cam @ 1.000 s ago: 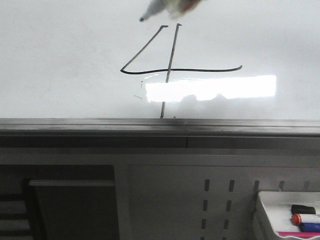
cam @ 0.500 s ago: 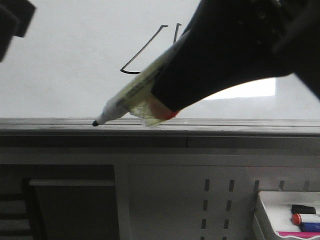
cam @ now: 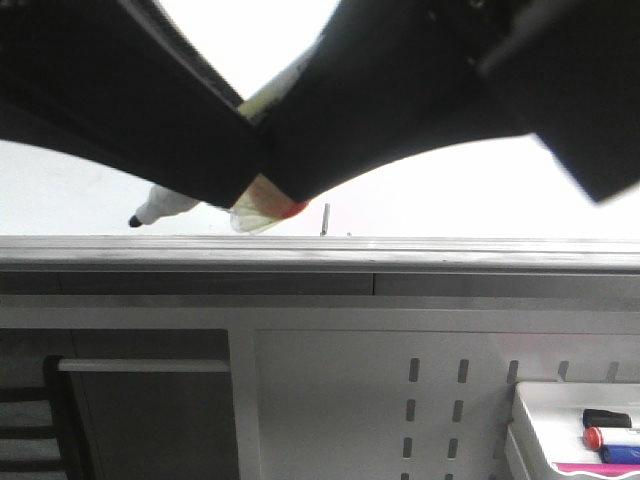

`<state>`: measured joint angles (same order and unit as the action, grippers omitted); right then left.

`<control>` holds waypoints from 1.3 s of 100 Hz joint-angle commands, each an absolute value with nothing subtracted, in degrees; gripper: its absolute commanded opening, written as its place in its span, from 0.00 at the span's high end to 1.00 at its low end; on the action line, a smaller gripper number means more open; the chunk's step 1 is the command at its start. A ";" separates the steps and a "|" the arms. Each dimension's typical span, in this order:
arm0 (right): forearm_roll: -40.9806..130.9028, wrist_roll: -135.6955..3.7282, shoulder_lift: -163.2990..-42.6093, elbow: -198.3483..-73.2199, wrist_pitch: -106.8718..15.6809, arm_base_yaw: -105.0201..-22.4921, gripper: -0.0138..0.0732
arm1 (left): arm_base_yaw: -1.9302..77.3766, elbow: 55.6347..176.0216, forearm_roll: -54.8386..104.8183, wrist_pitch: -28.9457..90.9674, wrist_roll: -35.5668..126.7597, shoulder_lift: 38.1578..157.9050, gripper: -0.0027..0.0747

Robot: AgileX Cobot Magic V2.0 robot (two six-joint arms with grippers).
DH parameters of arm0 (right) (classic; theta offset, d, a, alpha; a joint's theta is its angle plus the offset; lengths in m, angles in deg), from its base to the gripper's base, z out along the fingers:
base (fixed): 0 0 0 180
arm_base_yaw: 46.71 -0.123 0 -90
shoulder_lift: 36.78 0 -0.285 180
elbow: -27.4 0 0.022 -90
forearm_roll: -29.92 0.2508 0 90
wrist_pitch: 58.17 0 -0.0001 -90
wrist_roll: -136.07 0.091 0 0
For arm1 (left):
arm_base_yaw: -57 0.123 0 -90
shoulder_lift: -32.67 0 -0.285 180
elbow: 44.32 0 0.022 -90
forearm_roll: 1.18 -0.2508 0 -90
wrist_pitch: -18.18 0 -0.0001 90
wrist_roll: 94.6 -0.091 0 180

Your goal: Write number 4 on whiteboard

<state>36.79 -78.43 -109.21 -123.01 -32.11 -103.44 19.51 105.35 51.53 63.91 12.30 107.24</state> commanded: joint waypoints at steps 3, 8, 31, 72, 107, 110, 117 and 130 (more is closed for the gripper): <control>36.78 -78.98 -108.26 -124.46 -35.72 -103.56 0.89 | 19.09 107.28 55.14 62.68 12.64 106.68 0.84; 36.78 -78.98 -108.26 -124.46 -35.72 -103.56 0.89 | 19.09 107.28 55.14 62.68 12.64 106.78 0.91; 36.78 -78.98 -108.26 -124.46 -35.72 -103.56 0.89 | 19.09 107.28 55.06 62.68 12.64 106.78 0.99; 36.78 -78.98 -108.26 -124.46 -35.82 -103.56 0.89 | 19.09 107.28 50.89 62.55 12.64 106.78 0.99; 36.78 -78.98 -106.17 -127.53 -35.82 -103.45 0.35 | 19.20 107.28 50.10 62.55 12.64 106.78 0.99; 36.78 -78.98 -105.85 -127.73 -35.82 -103.45 0.32 | 19.20 107.28 50.10 62.55 12.64 106.78 0.99; 36.38 -78.98 -105.11 -128.02 -35.69 -103.33 0.32 | 19.20 107.28 50.10 62.55 12.64 106.78 0.99; 35.74 -78.98 -103.08 -128.02 -35.82 -103.33 0.34 | 19.20 107.28 50.10 62.27 12.64 106.78 0.99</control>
<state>36.17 -79.23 -105.57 -125.97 -31.93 -103.47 19.16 105.71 47.51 63.71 11.80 107.66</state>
